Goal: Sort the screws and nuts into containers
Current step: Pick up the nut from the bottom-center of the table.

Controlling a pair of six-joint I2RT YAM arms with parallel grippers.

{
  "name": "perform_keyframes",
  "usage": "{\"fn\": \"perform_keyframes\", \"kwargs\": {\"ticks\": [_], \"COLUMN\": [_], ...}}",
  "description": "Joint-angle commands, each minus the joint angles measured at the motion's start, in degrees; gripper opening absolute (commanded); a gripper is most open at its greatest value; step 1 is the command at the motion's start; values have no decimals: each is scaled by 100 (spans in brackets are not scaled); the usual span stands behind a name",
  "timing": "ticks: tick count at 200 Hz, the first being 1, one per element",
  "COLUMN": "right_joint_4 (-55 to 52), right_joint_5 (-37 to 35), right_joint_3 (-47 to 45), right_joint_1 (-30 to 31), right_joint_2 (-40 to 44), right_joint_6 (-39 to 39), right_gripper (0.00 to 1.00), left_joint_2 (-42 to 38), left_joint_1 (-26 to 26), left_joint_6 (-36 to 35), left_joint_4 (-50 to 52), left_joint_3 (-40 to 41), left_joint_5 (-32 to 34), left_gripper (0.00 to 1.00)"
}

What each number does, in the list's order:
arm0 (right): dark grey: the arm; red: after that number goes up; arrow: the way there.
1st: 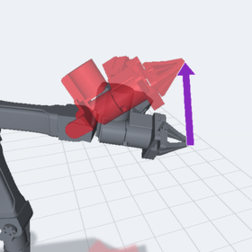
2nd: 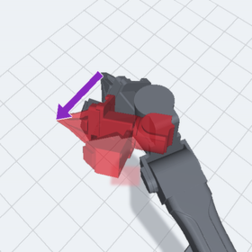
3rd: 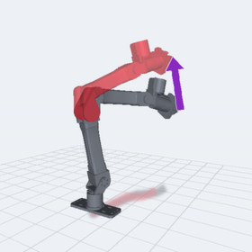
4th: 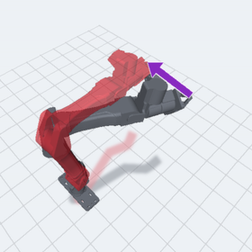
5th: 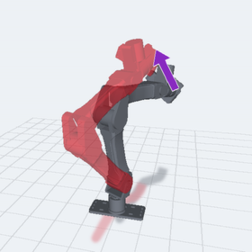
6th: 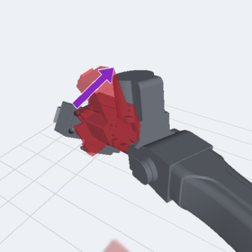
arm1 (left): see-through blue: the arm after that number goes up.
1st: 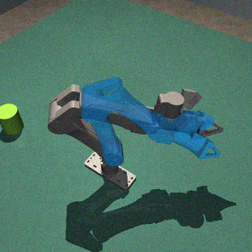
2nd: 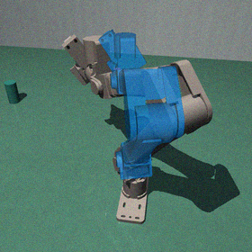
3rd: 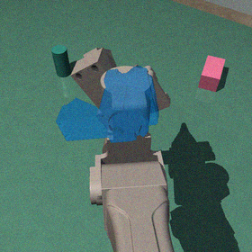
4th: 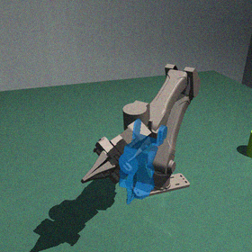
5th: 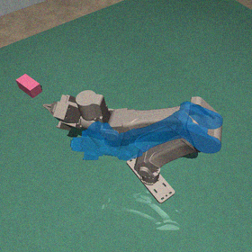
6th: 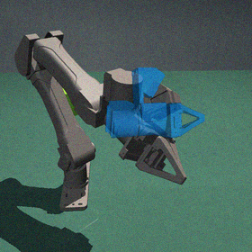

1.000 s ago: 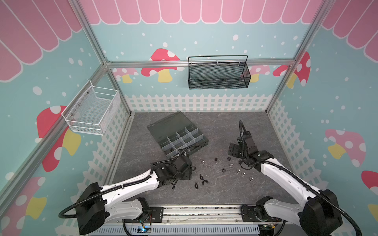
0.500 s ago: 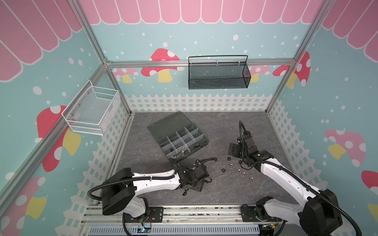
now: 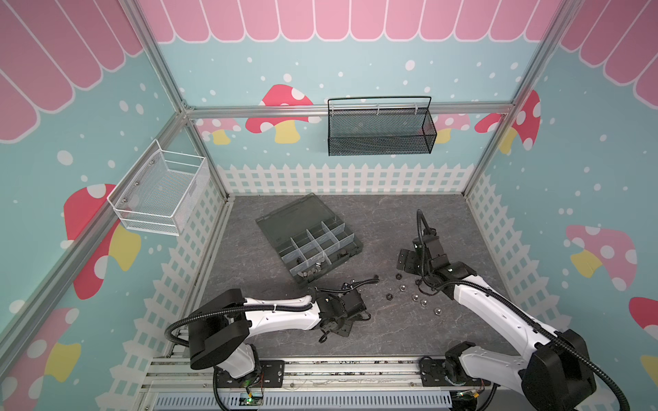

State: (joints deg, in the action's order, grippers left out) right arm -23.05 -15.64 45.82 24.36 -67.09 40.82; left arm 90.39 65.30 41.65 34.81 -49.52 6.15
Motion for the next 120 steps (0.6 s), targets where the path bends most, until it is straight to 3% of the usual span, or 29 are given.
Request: {"fn": "perform_keyframes", "kwargs": {"ticks": [1, 82, 120], "right_joint_4": [81, 48, 39], "right_joint_5": [-34, -24, -6], "right_joint_3": [-69, -12, 6], "right_joint_1": [-36, -35, -35], "right_joint_2": [-47, -85, -128], "right_joint_6": [111, 94, 92], "right_gripper": [97, 97, 97], "left_joint_2": [75, 285, 259], "left_joint_1": [11, 7, 9], "left_joint_6": [-40, -192, -200], "left_joint_4": [201, 345, 351], "left_joint_3": [12, -127, -154], "left_joint_5": [14, 31, -138], "left_gripper": [39, 21, 21]}}
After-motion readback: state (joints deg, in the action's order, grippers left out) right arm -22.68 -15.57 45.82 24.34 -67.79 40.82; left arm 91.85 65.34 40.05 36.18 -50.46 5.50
